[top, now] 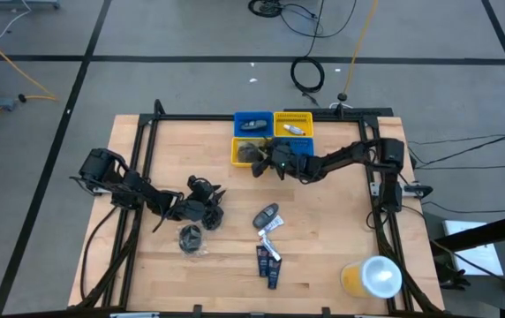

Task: Pick & Place Travel size toiletries
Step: Put the black hairbrush into the left yellow bin, then put the blue shave cream into the right blue bin

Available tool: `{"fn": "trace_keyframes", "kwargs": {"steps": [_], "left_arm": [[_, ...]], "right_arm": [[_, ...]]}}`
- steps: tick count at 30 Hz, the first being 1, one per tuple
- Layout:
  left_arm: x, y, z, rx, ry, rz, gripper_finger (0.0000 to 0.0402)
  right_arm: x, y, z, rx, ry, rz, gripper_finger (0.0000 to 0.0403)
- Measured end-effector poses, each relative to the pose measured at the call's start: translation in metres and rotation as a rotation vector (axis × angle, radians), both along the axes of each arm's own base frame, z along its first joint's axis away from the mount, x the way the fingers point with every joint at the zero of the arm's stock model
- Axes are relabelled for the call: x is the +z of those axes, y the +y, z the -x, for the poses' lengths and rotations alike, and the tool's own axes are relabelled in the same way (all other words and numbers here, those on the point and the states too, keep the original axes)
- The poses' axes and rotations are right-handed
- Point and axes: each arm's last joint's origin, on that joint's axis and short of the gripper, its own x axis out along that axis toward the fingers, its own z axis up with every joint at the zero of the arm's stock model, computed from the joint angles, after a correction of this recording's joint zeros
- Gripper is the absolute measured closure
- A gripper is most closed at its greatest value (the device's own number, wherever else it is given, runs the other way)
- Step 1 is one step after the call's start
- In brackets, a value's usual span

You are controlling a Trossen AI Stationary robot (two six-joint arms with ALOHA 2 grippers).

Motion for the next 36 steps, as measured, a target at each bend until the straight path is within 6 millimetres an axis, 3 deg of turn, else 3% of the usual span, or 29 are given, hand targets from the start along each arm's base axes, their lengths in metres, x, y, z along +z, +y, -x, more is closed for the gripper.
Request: {"fn": "trace_keyframes", "kwargs": {"steps": [5, 10, 14, 20, 25, 31, 36], "left_arm": [[0.000, 0.000, 0.000, 0.001, -0.002, 0.002, 0.0293], [0.000, 0.000, 0.000, 0.001, -0.001, 0.002, 0.0293], [0.000, 0.000, 0.000, -0.001, 0.003, 0.002, 0.0293], [0.000, 0.000, 0.000, 0.000, 0.003, 0.004, 0.0293], [0.000, 0.000, 0.000, 0.005, -0.003, 0.012, 0.0293], [0.000, 0.000, 0.000, 0.007, -0.007, 0.017, 0.0293], [0.000, 0.000, 0.000, 0.011, -0.012, 0.023, 0.0293]], "right_arm": [[0.003, -0.003, 0.003, 0.023, 0.063, 0.053, 0.0253], [0.006, -0.002, 0.005, 0.044, 0.103, 0.088, 0.0239], [0.024, 0.006, 0.007, 0.093, 0.131, 0.151, 0.0223], [0.052, 0.041, 0.016, 0.272, 0.215, 0.184, 0.0225], [0.063, 0.083, 0.022, 0.567, 0.227, 0.105, 0.0234], [0.051, 0.132, 0.025, 0.932, 0.234, 0.013, 0.0234], [0.039, 0.164, 0.025, 1.090, 0.235, -0.088, 0.0223]]}}
